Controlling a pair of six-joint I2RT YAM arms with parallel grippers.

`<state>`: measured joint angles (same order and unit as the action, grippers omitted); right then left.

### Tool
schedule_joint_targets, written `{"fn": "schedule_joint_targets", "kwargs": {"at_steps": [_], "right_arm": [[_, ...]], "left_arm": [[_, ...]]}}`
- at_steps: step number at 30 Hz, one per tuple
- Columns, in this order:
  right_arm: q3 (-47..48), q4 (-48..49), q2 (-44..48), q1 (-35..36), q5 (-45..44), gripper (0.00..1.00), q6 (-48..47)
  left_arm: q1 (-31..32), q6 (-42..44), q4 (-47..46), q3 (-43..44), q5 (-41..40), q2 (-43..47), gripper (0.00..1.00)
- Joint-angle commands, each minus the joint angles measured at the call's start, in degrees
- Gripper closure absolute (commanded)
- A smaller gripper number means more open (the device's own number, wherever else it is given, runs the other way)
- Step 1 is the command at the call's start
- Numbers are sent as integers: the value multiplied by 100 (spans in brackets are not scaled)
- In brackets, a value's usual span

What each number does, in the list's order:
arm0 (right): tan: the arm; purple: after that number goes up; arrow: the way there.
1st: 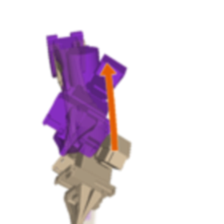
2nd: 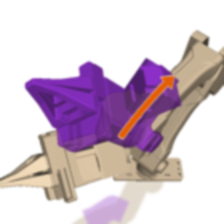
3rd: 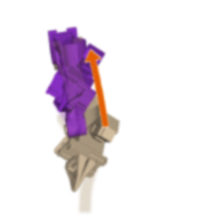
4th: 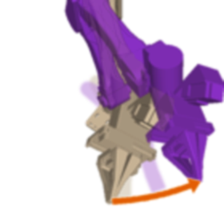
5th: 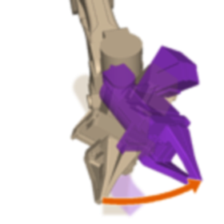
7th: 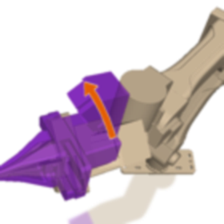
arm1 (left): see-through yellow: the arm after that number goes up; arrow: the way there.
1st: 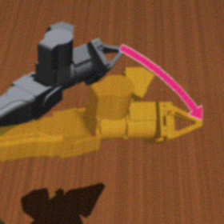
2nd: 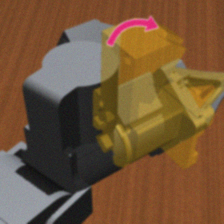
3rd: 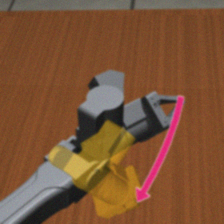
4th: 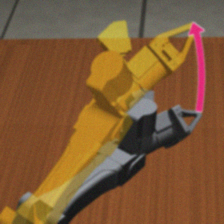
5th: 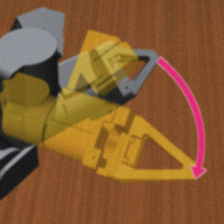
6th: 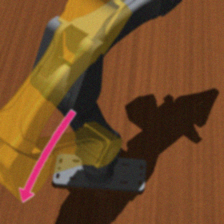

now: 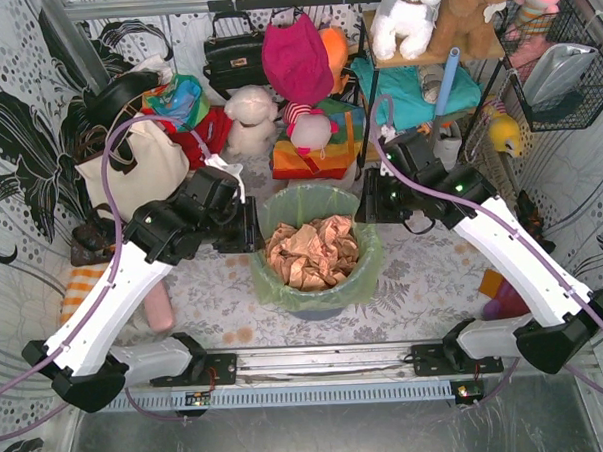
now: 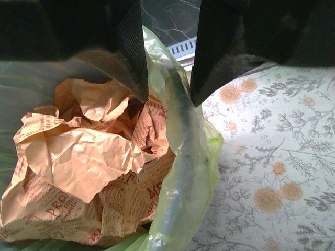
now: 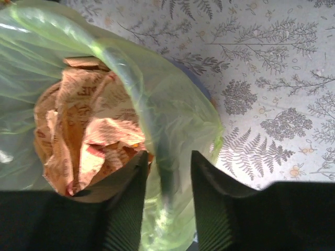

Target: Tie the trash bag

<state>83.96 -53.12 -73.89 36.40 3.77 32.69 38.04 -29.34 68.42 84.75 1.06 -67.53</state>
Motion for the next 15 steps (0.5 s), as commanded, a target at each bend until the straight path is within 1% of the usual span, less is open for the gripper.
{"fn": "schedule_joint_targets", "kwargs": {"at_steps": [1, 3, 6, 10, 13, 15], "right_arm": [[588, -207, 76, -2, -102, 58, -164], [854, -366, 103, -2, -263, 53, -172], [1058, -592, 256, -2, -654, 48, -161], [1275, -1085, 632, -2, -1647, 46, -25], [1024, -1377, 975, 1, -2351, 45, 146], [555, -1437, 1223, 0, -2543, 44, 299]], "left_arm": [[-2, -51, 68, 68, -107, 100, 51], [-3, -54, 123, 240, -256, 93, 48], [-3, -45, 217, 485, -442, 22, 47], [1, -45, 246, 658, -544, -7, 47], [-4, -45, 250, 669, -546, 17, 51], [-4, -46, 238, 595, -539, 57, 54]]}}
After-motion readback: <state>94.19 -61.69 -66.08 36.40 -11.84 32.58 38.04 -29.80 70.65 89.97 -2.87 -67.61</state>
